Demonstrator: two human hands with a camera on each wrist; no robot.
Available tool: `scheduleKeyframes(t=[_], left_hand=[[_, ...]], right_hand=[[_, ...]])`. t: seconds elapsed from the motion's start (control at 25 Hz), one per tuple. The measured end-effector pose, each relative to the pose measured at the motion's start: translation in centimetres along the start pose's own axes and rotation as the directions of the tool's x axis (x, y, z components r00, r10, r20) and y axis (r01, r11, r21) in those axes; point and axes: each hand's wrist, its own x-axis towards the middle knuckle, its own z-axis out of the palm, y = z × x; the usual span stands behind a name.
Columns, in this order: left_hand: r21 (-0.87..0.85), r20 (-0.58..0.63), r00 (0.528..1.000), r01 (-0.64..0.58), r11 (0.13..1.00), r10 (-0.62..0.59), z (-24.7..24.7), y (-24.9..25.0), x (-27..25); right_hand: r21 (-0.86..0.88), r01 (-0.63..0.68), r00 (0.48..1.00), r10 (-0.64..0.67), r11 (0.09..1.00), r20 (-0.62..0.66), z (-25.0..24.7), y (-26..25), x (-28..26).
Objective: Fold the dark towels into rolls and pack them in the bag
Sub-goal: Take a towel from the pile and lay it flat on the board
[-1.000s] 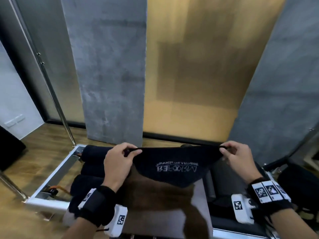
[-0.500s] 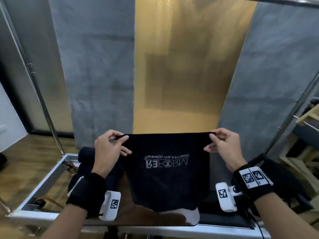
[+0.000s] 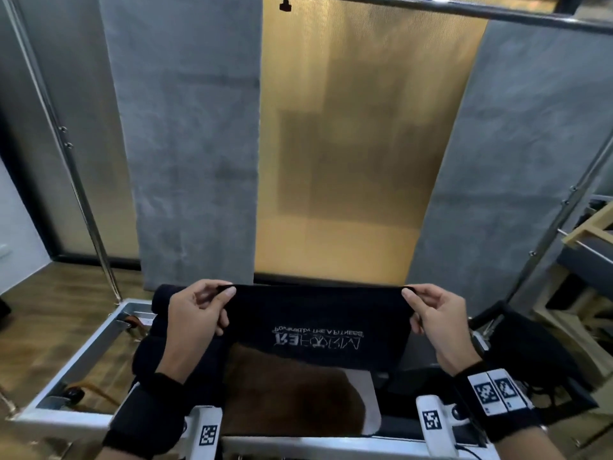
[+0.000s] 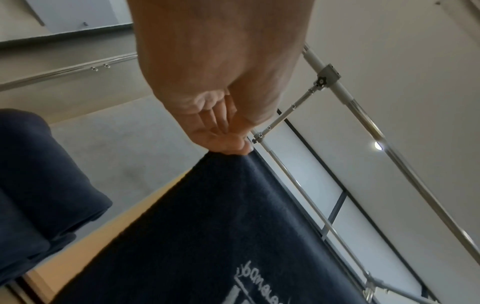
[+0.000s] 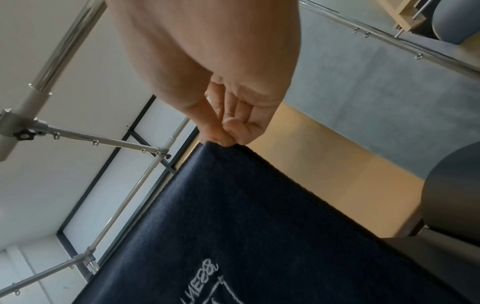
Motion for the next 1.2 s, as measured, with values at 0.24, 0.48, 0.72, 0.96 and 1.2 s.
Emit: scheduleKeyframes(t=[0.24, 0.48, 0.72, 0.96, 1.2], left_hand=[[-0.004, -0.052, 0.997, 0.062, 0.998, -0.062, 0.4, -0.4, -0.2], [-0.127, 0.006, 0.980, 0.200, 0.972, -0.201, 2.2, -1.3, 2.0], [-0.228, -0.011, 0.999, 0.040, 0.973, -0.044, 2.1, -2.6, 3.8], [0.200, 0.047, 0.945, 0.308, 0.930, -0.323, 2.1, -11.2, -2.7], [0.878, 0.106, 0.732, 0.249, 0.409, -0.673, 4.6, -16.8, -8.4]], right_hand=[[-0.005, -0.006, 1.000, 0.006, 1.000, -0.006, 0.5, 0.3, 0.2], [0.114, -0.120, 0.993, 0.117, 0.986, 0.029, 3.3, 1.0, 3.0], [0.229, 0.034, 0.999, -0.035, 0.973, -0.003, 4.2, 1.4, 3.4], [0.146, -0.211, 0.976, 0.216, 0.966, -0.016, 4.2, 10.0, -3.3], [-0.357, -0.573, 0.764, 0.638, 0.738, 0.094, 2.6, 22.5, -10.0]])
